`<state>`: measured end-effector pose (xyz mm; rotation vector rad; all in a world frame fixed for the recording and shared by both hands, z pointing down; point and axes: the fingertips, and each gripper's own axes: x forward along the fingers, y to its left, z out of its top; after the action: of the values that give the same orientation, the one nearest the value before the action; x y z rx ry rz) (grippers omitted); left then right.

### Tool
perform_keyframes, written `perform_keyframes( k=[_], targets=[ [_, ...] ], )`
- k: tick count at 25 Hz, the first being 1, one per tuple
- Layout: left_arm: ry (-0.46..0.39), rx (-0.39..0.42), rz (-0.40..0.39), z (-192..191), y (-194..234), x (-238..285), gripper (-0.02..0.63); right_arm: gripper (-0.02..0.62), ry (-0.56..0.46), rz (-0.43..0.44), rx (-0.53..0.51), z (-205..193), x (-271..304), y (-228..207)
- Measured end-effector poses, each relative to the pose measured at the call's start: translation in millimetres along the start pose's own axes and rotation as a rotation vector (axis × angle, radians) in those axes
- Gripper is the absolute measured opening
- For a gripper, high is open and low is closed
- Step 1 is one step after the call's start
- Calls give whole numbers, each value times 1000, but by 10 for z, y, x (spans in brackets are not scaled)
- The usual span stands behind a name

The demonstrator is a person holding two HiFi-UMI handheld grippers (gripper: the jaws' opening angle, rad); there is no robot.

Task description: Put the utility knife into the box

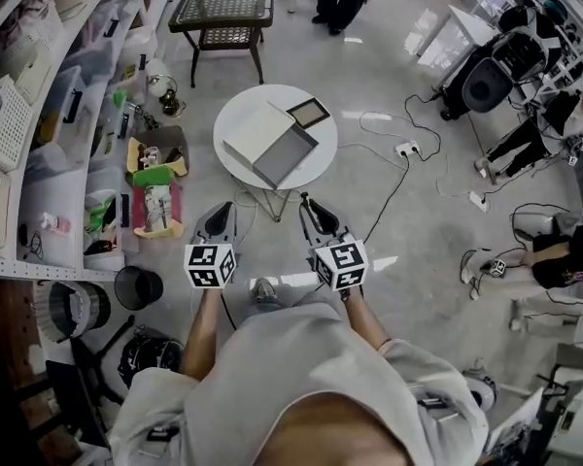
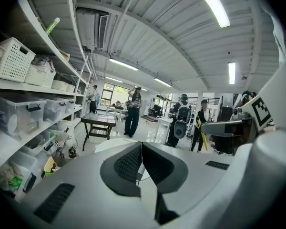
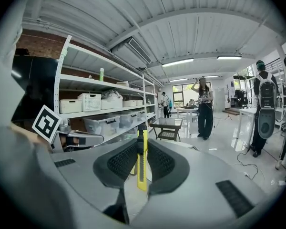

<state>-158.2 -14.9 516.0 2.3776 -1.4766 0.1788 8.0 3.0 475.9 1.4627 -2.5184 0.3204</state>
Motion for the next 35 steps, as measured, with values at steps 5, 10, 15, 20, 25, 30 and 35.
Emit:
perform_keyframes(
  k=[5, 10, 15, 20, 25, 30, 35],
  targets=[
    [16, 7, -38, 44, 5, 217, 20, 81, 14, -11, 16, 35, 132, -36],
    [32, 7, -46, 6, -25, 362, 20, 81, 22, -23, 31, -19, 185, -184],
    [44, 1, -27, 10, 79, 526, 20, 81, 26, -26, 42, -56, 374, -367],
    [48, 10, 5, 128, 214, 809, 20, 81, 20, -4, 68, 23, 695, -589],
    [41, 27, 36, 361, 363, 1215, 20, 81, 3, 21, 77, 196, 1081, -896],
    [23, 60, 69, 687, 420, 1601, 20, 81, -16, 45, 84, 396, 1416, -1278],
    [13, 90, 115, 938, 473, 1855, 20, 81, -31, 70, 94, 550, 1672, -1626]
  ],
)
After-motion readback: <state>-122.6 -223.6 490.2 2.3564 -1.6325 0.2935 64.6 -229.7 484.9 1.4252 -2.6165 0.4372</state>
